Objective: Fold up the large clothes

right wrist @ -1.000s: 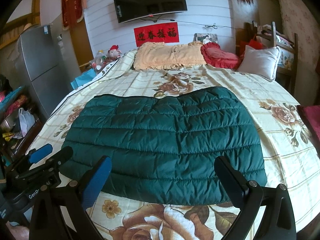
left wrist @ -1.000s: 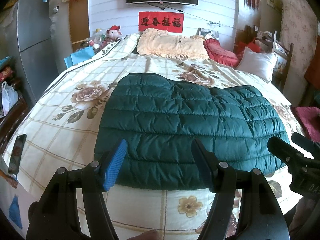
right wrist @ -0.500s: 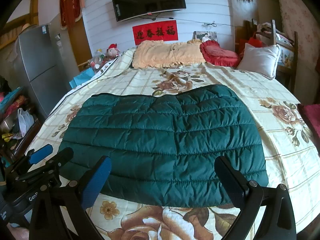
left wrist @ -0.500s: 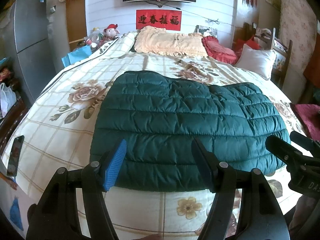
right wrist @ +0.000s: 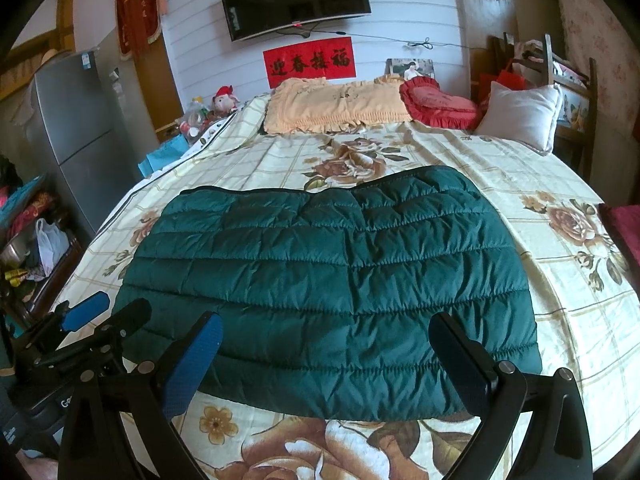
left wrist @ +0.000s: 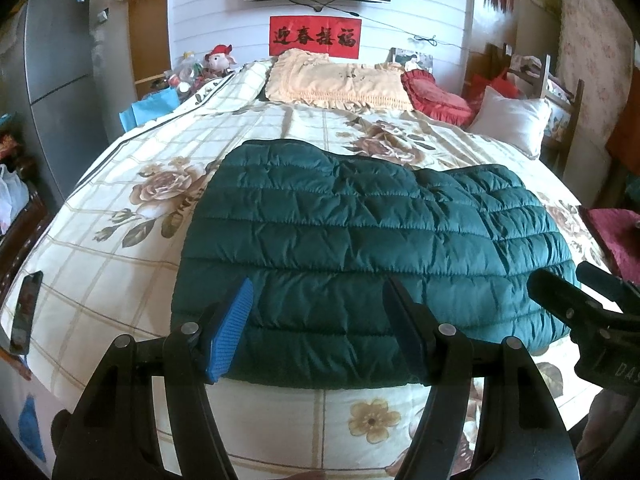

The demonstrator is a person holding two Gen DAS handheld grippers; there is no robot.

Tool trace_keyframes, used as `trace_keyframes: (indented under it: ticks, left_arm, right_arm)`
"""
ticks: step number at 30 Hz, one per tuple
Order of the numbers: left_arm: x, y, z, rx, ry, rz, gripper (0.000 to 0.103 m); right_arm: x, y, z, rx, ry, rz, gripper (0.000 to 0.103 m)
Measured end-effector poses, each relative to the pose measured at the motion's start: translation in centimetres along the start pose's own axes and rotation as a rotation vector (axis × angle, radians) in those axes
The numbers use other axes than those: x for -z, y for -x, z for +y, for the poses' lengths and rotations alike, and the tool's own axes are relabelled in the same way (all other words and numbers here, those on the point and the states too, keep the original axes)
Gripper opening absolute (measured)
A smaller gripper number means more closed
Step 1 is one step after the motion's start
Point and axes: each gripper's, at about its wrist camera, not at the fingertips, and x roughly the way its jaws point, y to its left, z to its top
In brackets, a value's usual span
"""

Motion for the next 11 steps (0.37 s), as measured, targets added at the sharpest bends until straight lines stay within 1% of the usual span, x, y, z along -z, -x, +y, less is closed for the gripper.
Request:
trace_keyframes:
  ticks: [4, 11]
  left_arm:
    - [-0.11, -0.35, -0.04, 0.015, 0.01, 0.016, 0.068]
    - [-0.24, -0.75, 0.55, 0.029, 0.026, 0.02, 0.068]
  right_arm:
    - [0.01, 0.01, 0.05, 0.0, -0.003, 0.001, 0.102]
    - [-0.17, -0.4, -0.06, 0.0, -0.002, 0.006, 0.102]
